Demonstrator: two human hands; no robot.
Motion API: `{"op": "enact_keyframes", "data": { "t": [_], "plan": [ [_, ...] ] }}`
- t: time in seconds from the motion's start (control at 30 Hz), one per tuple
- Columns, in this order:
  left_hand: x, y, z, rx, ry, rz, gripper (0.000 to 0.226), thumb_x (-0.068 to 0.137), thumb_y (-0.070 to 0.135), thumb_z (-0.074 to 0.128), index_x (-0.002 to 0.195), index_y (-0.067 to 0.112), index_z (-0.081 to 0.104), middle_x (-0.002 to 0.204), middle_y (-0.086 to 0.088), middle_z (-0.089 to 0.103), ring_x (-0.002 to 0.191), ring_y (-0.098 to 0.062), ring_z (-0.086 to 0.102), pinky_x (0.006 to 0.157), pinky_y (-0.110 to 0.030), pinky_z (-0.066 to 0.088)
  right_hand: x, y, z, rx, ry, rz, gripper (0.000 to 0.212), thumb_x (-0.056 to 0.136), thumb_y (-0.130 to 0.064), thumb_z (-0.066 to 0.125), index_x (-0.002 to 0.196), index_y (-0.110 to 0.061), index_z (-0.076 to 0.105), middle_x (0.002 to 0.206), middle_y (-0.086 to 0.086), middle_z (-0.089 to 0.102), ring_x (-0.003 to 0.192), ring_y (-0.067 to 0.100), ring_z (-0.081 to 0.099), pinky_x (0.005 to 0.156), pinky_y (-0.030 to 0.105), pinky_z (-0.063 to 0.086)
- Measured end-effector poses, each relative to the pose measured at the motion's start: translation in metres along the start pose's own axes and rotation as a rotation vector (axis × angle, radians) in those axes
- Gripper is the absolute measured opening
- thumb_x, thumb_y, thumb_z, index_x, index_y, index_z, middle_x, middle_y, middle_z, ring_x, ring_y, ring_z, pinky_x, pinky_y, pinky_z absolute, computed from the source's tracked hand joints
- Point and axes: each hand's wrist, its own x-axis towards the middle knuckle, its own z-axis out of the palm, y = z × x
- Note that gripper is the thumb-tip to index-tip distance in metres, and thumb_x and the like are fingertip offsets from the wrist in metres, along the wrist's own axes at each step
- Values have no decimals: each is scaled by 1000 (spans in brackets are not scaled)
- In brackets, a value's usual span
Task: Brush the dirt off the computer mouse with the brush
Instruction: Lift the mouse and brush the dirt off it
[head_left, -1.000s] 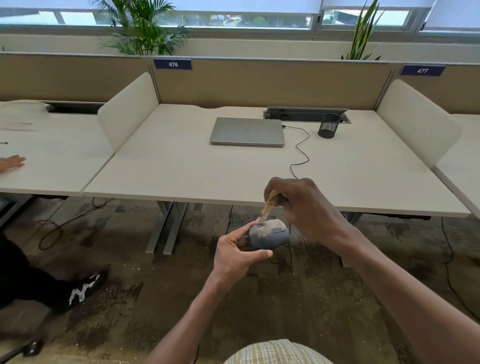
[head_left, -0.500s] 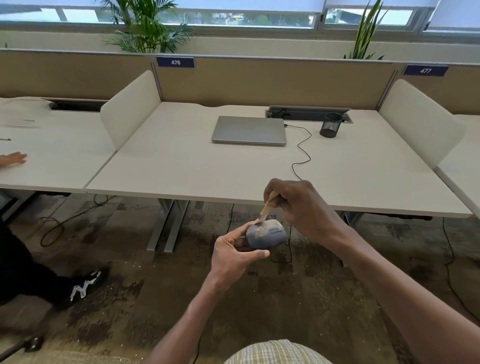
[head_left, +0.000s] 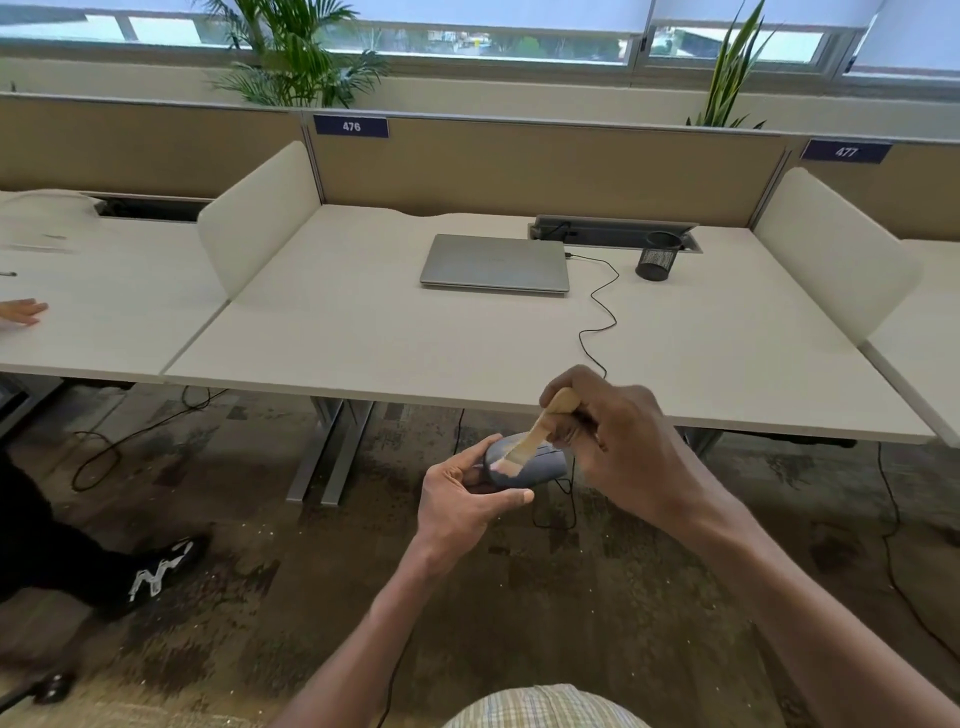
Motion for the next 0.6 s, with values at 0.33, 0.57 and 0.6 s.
{"op": "enact_keyframes", "data": {
  "t": [0.33,0.57,0.6],
  "plan": [
    [-2,-4,7,23,-24,-10,80,67,8,96,140,13,64,117,-6,78,104,-15,77,88,-34,64,2,3,9,-89,-30,-10,25,90,-2,68,110,-11,57,87,3,71,69,10,64,56,11,46],
    [0,-5,5,6,2,-20,83,64,6,97,140,10,63,115,-5,78,101,-15,78,88,-33,63,-9,4,5,-125,-78,1,31,89,4,65,108,-17,54,82,-2,66,65,8,61,53,22,49],
    [0,-5,6,3,-1,-18,83,64,5,97,140,10,63,115,-6,78,100,-15,78,87,-32,63,-8,5,6,-140,-76,3,32,89,5,65,108,-18,53,82,0,67,66,13,63,55,28,53]
  ]
}}
